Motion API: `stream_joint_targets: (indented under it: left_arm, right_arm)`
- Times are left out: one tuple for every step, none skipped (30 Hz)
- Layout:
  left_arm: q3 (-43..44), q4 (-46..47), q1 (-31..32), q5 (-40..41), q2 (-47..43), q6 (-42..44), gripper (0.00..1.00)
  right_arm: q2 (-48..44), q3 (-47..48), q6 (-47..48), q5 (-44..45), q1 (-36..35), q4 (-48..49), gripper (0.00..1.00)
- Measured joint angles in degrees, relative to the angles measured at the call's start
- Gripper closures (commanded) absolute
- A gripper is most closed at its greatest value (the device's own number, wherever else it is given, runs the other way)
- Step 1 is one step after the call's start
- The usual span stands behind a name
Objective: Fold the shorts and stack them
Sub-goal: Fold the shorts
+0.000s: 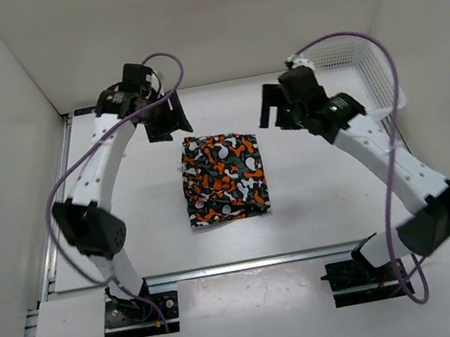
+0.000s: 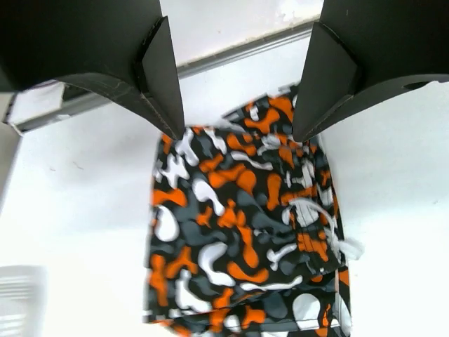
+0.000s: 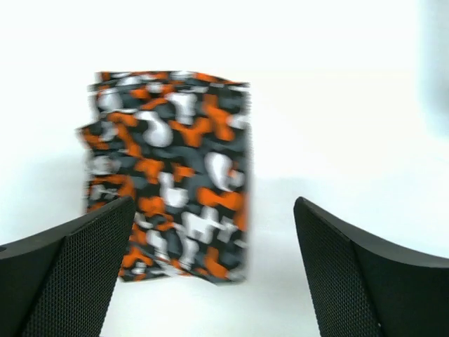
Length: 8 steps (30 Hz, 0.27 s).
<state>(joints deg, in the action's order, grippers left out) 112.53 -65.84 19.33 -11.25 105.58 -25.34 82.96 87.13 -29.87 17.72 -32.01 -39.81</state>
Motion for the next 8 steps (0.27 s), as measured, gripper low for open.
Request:
stream_joint_targets:
  left_arm:
    - [-0.94,-0.07,0.02,0.2,-3.58,0.07,0.26]
    - [-1.79,-0.15,0.02,0.44,-7.02,0.04,0.26]
    - [-2.4,-0.17,0.02,0.83,-10.08,0.02,0.26]
    - [-2.89,-0.13,0.02,1.33,-13.14,-0.11,0.24]
    - [-3.28,-0.09,0.02,1.86,-15.98,-0.15,0.24]
    - [-3.56,-0.17,0.02,2.47,-18.51,-0.28,0.23]
    - [-3.89,-0.04,0.02,3.13,-20.83,-0.44,0.23]
    - [-4.26,-0.02,0.04,3.78,-22.86,-0.61,0.23]
  right_arm:
    - [-2.64,-1.77,-0.04,1.64,0.59,-0.87,0.0]
    - [-5.11,-3.96,-0.11,3.26,1.22,-1.81,0.0]
    - [-7.04,-5.81,-0.22,4.79,1.95,-3.39,0.0]
    - [-8.46,-7.52,-0.39,6.14,2.69,-4.81,0.0]
    - [-9.42,-9.14,-0.63,7.28,3.28,-6.14,0.02]
    - [-10.14,-10.64,-0.85,8.28,3.67,-7.23,0.04]
    - [-10.75,-12.11,-1.05,9.22,3.91,-8.24,0.04]
    - [-11.3,-13.53,-1.25,9.92,4.0,-9.05,0.03]
